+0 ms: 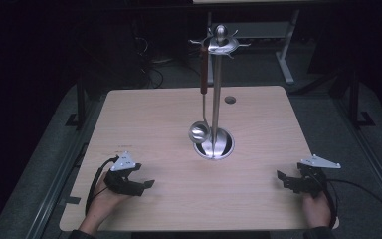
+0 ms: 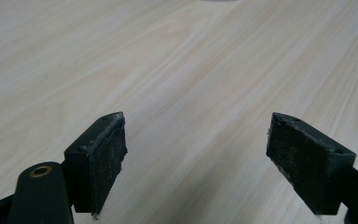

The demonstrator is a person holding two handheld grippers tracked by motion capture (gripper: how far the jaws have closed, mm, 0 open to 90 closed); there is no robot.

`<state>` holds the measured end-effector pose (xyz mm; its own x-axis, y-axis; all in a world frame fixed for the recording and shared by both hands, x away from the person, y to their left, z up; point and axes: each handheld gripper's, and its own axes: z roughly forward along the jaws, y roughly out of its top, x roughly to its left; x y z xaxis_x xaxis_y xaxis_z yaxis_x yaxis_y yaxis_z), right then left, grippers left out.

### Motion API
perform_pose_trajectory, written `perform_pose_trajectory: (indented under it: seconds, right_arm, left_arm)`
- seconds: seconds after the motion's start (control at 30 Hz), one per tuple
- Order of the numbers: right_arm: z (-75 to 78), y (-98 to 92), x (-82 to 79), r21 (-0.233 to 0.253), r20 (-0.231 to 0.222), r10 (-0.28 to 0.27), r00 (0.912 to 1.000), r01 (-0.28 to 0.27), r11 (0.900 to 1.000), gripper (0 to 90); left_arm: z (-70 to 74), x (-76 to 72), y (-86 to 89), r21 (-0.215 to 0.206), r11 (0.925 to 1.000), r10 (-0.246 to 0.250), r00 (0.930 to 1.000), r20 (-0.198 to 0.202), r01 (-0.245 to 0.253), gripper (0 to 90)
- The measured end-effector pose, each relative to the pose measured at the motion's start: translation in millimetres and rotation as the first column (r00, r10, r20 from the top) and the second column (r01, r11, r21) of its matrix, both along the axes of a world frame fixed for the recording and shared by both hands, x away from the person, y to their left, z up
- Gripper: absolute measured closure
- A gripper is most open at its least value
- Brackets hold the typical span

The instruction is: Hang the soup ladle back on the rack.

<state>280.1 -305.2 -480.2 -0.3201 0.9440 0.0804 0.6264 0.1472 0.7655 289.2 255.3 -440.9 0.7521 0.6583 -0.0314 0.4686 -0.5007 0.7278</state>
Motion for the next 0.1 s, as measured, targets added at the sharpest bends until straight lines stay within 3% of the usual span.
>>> perform_pose_trajectory:
  seconds: [0.1]
  right_arm:
    - [0.1,-0.1,-0.2,0.0,0.003,0.002,1.0,-0.002,1.0,13.6]
  left_arm:
    - [-1.8,0.1,0.2,0.01,0.9999,0.001,1.0,0.003,-0.001,19.4]
